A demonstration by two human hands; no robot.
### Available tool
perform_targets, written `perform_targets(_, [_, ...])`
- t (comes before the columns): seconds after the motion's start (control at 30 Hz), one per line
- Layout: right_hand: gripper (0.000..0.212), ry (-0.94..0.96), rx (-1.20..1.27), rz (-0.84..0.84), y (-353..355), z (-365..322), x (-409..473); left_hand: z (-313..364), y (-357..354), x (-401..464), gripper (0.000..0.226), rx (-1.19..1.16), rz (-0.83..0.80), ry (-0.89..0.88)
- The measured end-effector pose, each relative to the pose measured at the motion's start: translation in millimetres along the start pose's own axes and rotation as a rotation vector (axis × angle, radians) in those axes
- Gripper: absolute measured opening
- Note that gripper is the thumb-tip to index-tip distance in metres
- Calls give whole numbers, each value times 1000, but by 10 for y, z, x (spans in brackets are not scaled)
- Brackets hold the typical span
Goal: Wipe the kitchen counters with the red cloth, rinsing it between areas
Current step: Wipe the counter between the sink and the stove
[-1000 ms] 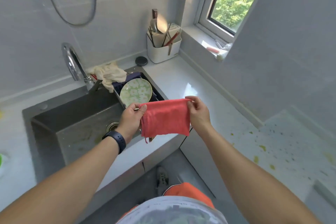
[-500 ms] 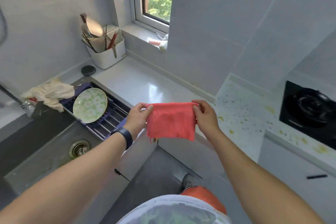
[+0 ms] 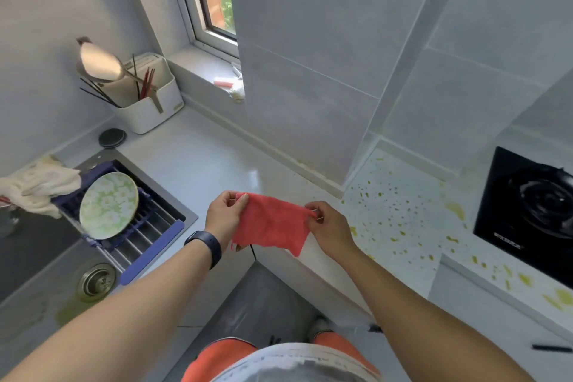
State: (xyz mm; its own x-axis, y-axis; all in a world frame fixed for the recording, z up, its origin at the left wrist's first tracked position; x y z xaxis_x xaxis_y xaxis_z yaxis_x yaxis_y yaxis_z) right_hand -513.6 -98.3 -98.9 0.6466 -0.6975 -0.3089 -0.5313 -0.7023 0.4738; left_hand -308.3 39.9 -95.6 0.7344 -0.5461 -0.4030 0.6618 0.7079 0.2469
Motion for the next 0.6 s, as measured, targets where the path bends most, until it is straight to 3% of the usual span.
perform_targets(0.37, [8,-252,131,141,-7,48,704,204,-292,636,17,49,21,42])
perform_targets(0.43, [6,-253,247,302,74,-50,823,437,-398,899,17,26,-6,21])
perform_targets(0.53, [22,-232,337,577,238,-233,997,745,-641,1174,43,-31,-38,-31])
perform_targets(0.6, [26,-323,357,675,231,-268,1065,771,-812,1247,47,54,-48,-10])
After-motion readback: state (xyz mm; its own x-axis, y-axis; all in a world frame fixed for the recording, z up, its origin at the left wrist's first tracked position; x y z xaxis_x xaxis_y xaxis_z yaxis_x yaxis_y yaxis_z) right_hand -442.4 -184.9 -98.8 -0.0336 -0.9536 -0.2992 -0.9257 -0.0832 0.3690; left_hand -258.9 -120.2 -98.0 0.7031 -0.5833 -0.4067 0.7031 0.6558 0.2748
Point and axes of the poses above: each hand's wrist, its own x-axis towards the middle knuckle, its own y-axis out of the back of the hand, z = x × y, the point moved 2 cm from there along x, towards the middle knuckle, and after that the axes turned 5 degrees about -z, right-handed, at the moved point
